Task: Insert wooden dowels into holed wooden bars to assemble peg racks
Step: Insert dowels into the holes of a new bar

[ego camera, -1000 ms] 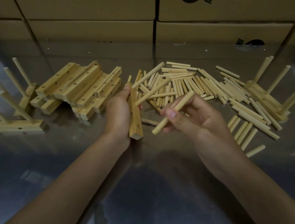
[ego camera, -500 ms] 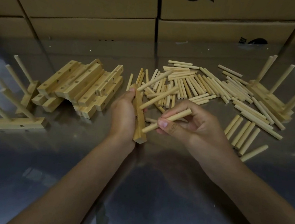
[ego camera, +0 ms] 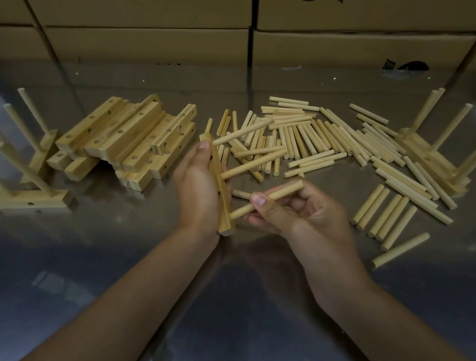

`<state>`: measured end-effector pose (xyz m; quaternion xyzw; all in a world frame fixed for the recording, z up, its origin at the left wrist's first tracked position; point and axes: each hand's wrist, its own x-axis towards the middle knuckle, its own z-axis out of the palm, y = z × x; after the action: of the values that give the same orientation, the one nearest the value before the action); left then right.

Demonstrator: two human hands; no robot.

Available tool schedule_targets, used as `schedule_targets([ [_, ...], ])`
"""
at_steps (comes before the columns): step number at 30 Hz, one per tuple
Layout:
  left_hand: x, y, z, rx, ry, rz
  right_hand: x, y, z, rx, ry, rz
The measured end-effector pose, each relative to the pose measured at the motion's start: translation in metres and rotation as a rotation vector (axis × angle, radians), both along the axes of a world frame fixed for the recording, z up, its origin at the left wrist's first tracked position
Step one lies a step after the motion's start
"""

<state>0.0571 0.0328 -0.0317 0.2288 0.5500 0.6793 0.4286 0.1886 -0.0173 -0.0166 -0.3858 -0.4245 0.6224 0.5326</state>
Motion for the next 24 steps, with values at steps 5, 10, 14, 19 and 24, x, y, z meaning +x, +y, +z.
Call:
schedule_targets([
  [5, 0.0007, -0.0017, 0.0011, 0.018, 0.0, 0.02, -0.0007, -0.001, 0.0008, -0.05, 0.035, -0.007],
  [10, 0.0021, -0.0039, 0.0018, 0.059, 0.012, 0.038, -0.0004, 0.0, -0.0001, -0.115, 0.086, 0.008],
  [14, 0.0037, -0.0036, 0.0014, 0.093, -0.004, 0.07, 0.0004, 0.0028, -0.0014, -0.172, 0.144, 0.038],
  [19, 0.0049, 0.0015, 0.0025, 0.081, -0.031, 0.124, -0.0016, 0.0041, -0.0015, -0.114, -0.03, 0.084],
  [24, 0.0035, 0.0014, 0.0057, 0.08, -0.05, 0.139, -0.0046, 0.0009, -0.0055, -0.017, -0.438, 0.127],
])
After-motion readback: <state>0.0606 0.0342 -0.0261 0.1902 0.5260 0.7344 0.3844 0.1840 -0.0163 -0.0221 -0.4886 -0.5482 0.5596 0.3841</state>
